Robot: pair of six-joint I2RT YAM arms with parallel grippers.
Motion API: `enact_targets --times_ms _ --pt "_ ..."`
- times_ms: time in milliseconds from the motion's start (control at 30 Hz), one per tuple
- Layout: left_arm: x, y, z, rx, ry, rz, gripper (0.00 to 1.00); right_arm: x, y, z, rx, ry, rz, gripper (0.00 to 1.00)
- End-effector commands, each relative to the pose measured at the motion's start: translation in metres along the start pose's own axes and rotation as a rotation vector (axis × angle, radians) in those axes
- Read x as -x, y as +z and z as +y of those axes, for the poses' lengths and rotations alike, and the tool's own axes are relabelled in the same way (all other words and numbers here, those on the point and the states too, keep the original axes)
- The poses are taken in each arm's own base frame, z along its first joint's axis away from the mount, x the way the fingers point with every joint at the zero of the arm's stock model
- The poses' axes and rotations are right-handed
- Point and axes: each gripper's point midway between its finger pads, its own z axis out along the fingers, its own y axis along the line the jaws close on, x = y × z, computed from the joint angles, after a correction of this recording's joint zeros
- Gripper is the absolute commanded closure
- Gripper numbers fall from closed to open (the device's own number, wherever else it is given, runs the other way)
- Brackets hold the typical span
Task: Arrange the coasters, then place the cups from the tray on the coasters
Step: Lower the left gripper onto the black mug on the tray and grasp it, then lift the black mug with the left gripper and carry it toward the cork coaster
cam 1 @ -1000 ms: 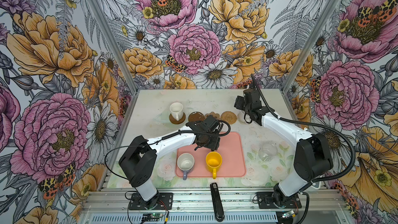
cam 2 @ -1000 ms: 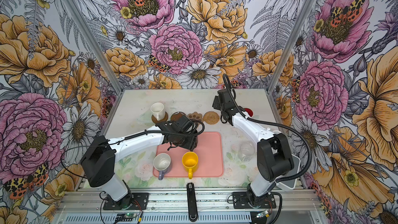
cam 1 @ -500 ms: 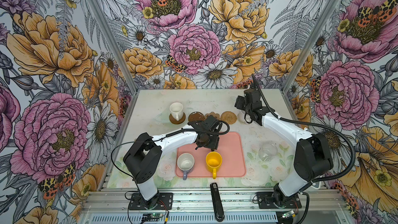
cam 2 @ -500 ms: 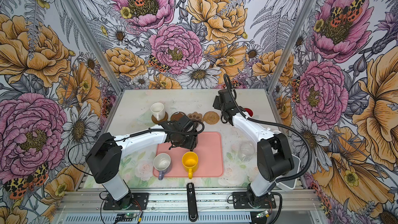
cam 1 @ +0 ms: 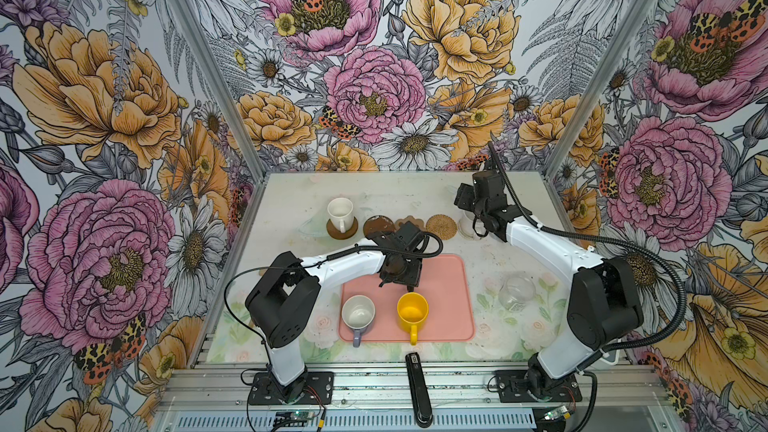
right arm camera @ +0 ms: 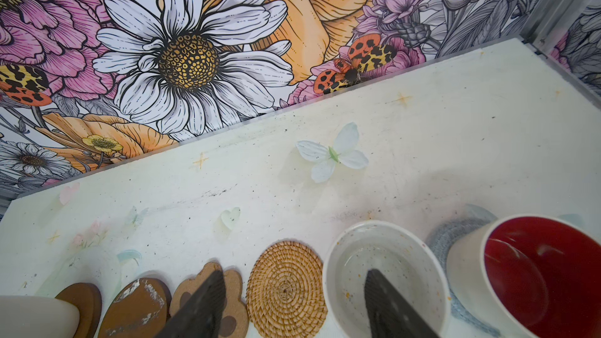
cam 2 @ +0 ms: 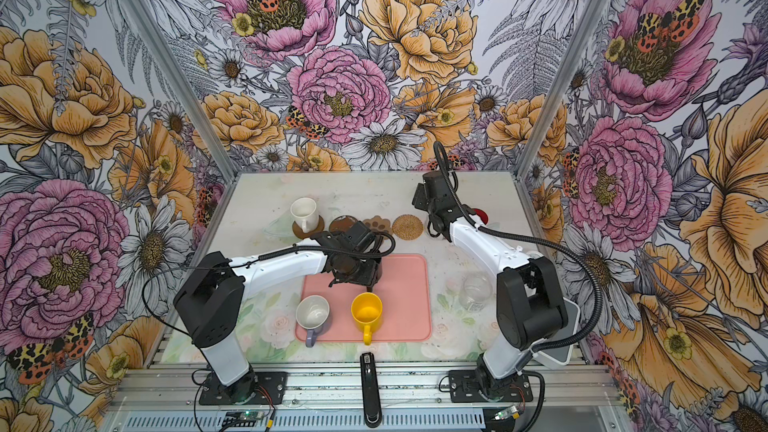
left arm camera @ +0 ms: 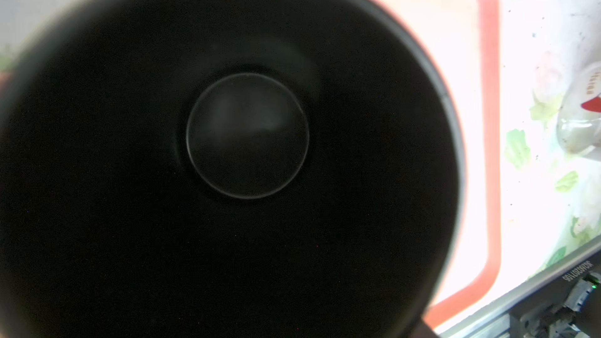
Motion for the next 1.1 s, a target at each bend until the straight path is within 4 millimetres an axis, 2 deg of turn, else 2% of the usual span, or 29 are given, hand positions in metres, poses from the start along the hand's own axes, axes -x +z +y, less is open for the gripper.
enact_targets --times_ms 0,200,400,633,733,933,1067 --pt "0.013 -0.003 0.003 0.014 -0.025 -0.037 0.41 0.001 0.001 -0.001 0.007 0.021 -0.008 0.3" --pt "0.013 -0.001 0.007 0.029 -0.03 -0.039 0.47 0.001 0.002 -0.001 0.01 0.025 -0.008 0.3" --pt "0.012 0.001 0.01 0.041 -0.036 -0.028 0.59 0.002 0.002 0.0 0.013 0.028 -0.01 0.3" --pt "0.015 -0.001 0.013 0.059 -0.027 -0.033 0.67 0.002 0.002 0.0 0.016 0.028 -0.011 0.3" --pt "0.014 -0.002 0.012 0.063 -0.024 -0.032 0.74 0.002 0.002 0.0 0.018 0.028 -0.01 0.3" --pt "0.015 -0.004 0.017 0.109 -0.013 -0.034 1.0 0.0 0.003 0.001 0.022 0.028 -0.004 0.3" --pt "0.018 -0.008 0.016 0.118 -0.007 -0.054 1.0 -0.001 0.005 0.001 0.022 0.028 0.0 0.31"
